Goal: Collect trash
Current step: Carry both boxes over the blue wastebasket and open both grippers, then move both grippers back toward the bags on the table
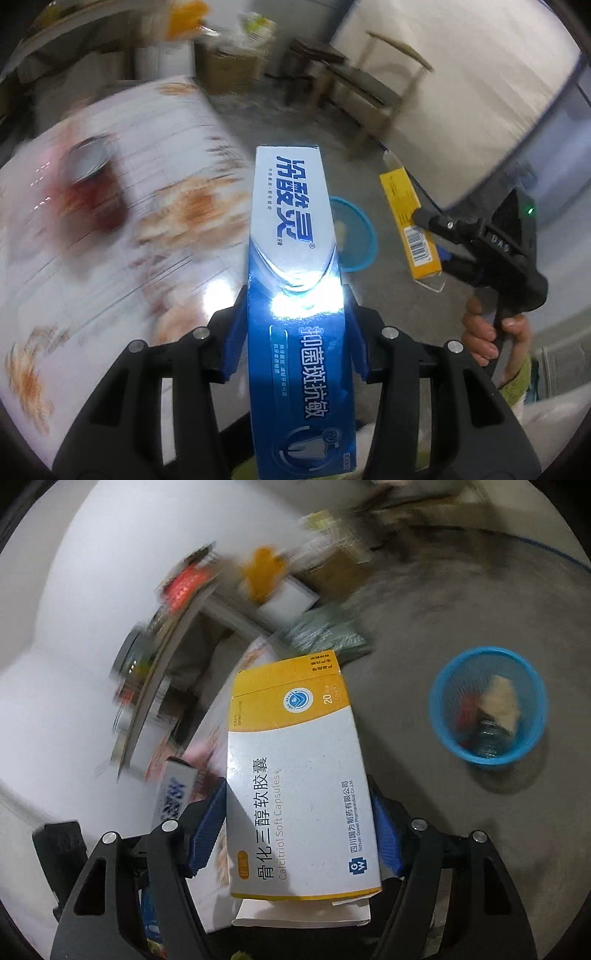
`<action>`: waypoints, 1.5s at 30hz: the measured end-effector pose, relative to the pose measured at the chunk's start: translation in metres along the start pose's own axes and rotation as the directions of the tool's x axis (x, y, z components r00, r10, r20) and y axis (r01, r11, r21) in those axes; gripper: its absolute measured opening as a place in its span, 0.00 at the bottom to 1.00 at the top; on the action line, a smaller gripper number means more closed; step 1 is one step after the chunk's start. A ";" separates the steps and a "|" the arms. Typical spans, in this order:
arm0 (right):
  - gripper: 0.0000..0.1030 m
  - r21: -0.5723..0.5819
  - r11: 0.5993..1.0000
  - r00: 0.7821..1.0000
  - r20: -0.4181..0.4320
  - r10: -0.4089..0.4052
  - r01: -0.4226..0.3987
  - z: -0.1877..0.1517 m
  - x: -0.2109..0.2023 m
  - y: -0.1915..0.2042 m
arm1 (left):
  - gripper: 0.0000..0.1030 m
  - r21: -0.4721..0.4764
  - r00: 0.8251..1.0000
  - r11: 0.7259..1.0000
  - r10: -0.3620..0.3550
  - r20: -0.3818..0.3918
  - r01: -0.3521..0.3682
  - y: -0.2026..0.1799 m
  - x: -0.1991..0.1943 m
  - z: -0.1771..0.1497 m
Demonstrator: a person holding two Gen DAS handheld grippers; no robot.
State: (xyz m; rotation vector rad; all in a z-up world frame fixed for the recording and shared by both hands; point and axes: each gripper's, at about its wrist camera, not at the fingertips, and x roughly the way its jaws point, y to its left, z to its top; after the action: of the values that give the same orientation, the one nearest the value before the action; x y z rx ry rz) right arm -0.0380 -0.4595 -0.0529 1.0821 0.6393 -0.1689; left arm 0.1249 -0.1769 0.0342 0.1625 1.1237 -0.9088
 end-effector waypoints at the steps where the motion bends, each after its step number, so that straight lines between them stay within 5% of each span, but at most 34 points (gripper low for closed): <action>1: 0.67 0.054 0.999 1.000 0.008 0.002 -0.002 0.007 -0.003 -0.020 | 0.44 0.010 1.000 1.000 -0.015 -0.023 0.016 -0.008 0.013 0.011; 7: 0.67 0.339 0.941 0.999 -0.030 -0.017 0.026 0.039 0.025 -0.130 | 0.44 0.047 0.980 0.996 -0.063 -0.190 0.073 -0.056 0.123 0.083; 12: 0.71 0.483 0.875 0.999 -0.047 -0.010 0.032 0.073 0.065 -0.189 | 0.45 0.048 0.966 0.995 -0.070 -0.248 0.085 -0.085 0.203 0.122; 14: 0.78 0.490 0.872 0.999 -0.048 0.013 0.013 0.089 0.088 -0.204 | 0.52 0.039 0.966 0.994 -0.085 -0.246 0.098 -0.095 0.231 0.137; 16: 0.81 0.516 0.854 0.997 -0.057 -0.050 0.072 0.097 0.110 -0.227 | 0.68 0.028 0.967 0.997 -0.062 -0.246 0.071 -0.101 0.256 0.145; 19: 0.81 0.568 0.811 0.990 -0.090 -0.106 0.138 0.093 0.133 -0.257 | 0.68 -0.028 0.970 0.999 -0.031 -0.243 0.025 -0.091 0.271 0.148; 22: 0.81 0.589 0.791 0.987 -0.100 -0.129 0.164 0.077 0.139 -0.273 | 0.68 -0.069 0.967 0.996 -0.066 -0.246 0.050 -0.083 0.264 0.146; 29: 0.81 0.561 0.802 0.978 -0.079 -0.193 0.204 0.050 0.124 -0.271 | 0.68 0.003 0.981 0.996 -0.085 -0.176 0.087 -0.081 0.211 0.136; 38: 0.81 0.435 0.887 0.982 0.037 -0.187 0.153 0.027 0.045 -0.213 | 0.71 0.119 0.994 0.988 -0.098 -0.042 0.102 -0.085 0.113 0.099; 45: 0.81 0.356 0.925 0.987 0.035 -0.154 0.132 0.011 0.015 -0.163 | 0.75 0.090 0.996 0.994 -0.062 0.057 0.057 -0.050 0.045 0.048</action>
State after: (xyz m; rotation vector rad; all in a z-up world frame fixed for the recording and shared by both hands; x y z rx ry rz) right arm -0.0912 -0.5442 -0.1830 1.3698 0.6458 -0.4568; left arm 0.1296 -0.2591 0.0352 0.1735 1.0379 -1.0109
